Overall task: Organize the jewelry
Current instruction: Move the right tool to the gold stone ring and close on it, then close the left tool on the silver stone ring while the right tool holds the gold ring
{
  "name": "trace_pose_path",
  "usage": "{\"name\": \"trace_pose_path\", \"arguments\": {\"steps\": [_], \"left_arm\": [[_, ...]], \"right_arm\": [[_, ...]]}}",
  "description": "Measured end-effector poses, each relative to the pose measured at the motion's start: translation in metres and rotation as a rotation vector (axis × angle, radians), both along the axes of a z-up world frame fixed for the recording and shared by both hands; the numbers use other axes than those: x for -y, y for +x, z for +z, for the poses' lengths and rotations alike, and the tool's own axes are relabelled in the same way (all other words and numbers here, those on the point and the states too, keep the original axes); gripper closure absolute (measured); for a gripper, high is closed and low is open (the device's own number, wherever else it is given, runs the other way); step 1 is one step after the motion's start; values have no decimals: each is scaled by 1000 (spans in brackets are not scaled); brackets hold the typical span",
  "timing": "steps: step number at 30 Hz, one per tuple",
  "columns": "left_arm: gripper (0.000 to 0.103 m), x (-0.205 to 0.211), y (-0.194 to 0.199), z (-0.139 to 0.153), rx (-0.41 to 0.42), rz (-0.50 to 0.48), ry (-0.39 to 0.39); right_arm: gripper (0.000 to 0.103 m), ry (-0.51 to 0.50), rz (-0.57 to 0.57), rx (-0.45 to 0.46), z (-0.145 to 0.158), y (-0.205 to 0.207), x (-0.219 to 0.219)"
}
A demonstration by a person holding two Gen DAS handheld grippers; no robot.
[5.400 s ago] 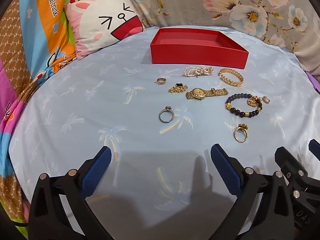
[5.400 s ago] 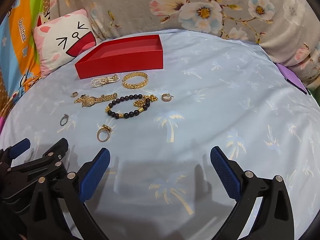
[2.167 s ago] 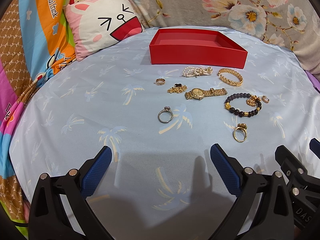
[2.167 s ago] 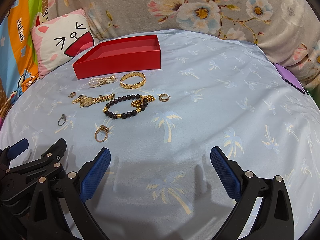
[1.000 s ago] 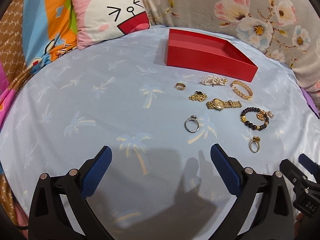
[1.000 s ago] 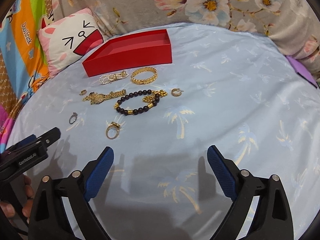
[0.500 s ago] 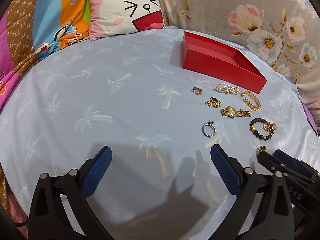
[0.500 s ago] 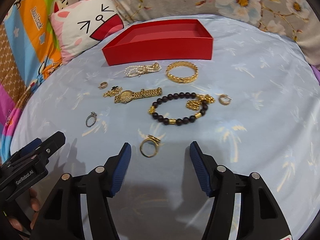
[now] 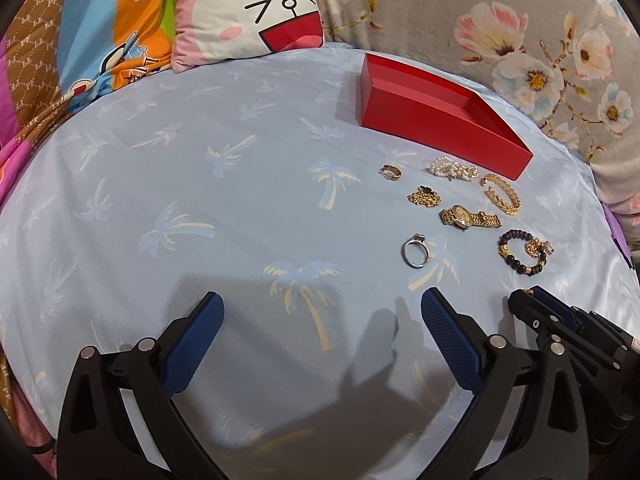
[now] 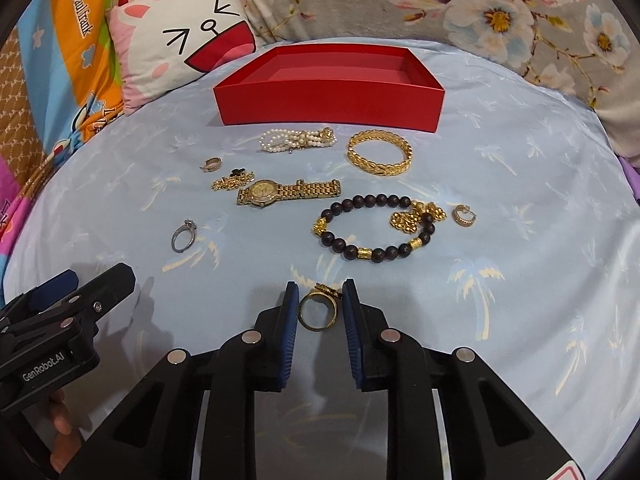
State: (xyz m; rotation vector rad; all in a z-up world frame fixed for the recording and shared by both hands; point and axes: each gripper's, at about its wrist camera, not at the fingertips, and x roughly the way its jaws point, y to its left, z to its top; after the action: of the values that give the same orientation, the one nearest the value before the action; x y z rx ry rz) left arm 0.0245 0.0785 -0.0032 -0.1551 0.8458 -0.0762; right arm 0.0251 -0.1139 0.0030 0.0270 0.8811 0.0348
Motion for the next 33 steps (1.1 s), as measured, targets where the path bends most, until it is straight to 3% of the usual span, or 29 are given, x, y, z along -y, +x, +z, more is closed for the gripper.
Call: {"name": "trace_pose_path", "arguments": {"steps": [11,13,20,26,31,33], "left_arm": [[7,44,28,7,18,-86,70],[18,51,36,2,-4,-96,74],[35,59,40,2,-1,-110,81],[61,59,39,3,8,-136,56],[91,61,39,3,6,-156,53],[96,63,39,3,4,-165,54]], "right_arm": [[83,81,-91,13,0,-24,48],[83,100,-100,16,0,-25,53],[82,115,-98,17,-1,-25,56],[82,119,-97,17,-1,-24,57],[82,119,-98,17,-1,-24,57],[82,120,-98,17,-1,-24,57]]}}
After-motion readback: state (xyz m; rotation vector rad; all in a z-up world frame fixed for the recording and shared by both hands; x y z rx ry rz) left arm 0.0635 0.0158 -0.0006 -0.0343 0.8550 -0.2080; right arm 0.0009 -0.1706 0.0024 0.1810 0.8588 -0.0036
